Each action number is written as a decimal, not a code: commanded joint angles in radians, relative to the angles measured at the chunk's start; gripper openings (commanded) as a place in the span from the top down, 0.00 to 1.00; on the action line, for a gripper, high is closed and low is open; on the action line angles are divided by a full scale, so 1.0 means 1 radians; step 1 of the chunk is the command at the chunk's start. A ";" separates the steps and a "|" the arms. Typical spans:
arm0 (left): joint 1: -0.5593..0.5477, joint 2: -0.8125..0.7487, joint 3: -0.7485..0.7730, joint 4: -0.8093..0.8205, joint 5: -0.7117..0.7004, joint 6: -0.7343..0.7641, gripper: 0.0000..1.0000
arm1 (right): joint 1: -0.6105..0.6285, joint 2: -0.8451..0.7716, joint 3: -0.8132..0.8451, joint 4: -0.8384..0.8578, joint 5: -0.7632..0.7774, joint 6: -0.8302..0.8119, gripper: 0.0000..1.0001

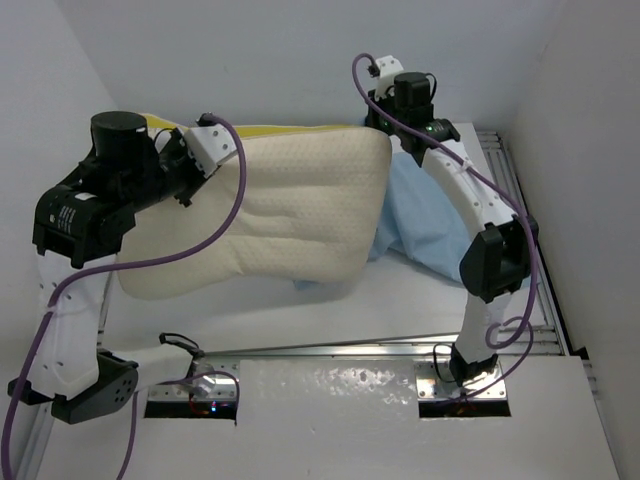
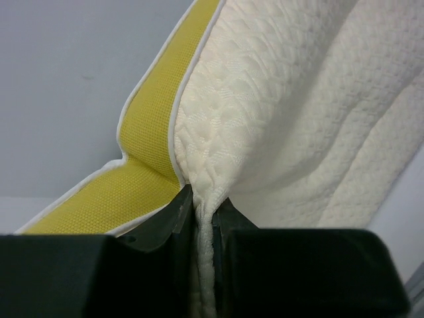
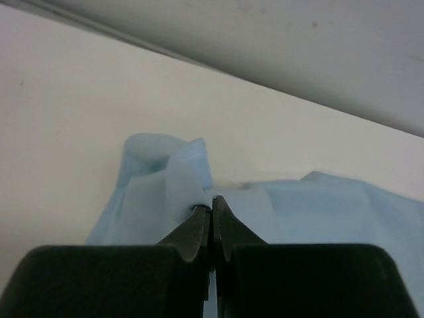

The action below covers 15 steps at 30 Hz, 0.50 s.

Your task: Put the pillow into the pillowcase

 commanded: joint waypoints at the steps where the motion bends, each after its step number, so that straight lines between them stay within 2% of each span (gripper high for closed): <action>1: -0.003 -0.011 0.011 0.172 0.037 -0.149 1.00 | 0.001 -0.090 -0.048 0.044 -0.083 -0.035 1.00; 5: -0.003 -0.016 -0.136 0.229 -0.061 -0.284 1.00 | -0.001 -0.167 -0.160 0.052 -0.115 -0.069 1.00; 7: 0.000 -0.036 -0.306 0.303 -0.132 -0.322 1.00 | -0.001 -0.216 -0.228 0.049 -0.134 -0.136 1.00; 11: 0.043 -0.027 -0.443 0.404 -0.193 -0.322 1.00 | -0.001 -0.263 -0.314 0.020 -0.100 -0.230 1.00; 12: 0.055 -0.024 -0.472 0.425 -0.254 -0.325 1.00 | -0.001 -0.273 -0.335 0.013 -0.080 -0.264 1.00; 15: 0.096 -0.009 -0.568 0.528 -0.279 -0.342 1.00 | -0.001 -0.279 -0.358 -0.004 -0.069 -0.321 1.00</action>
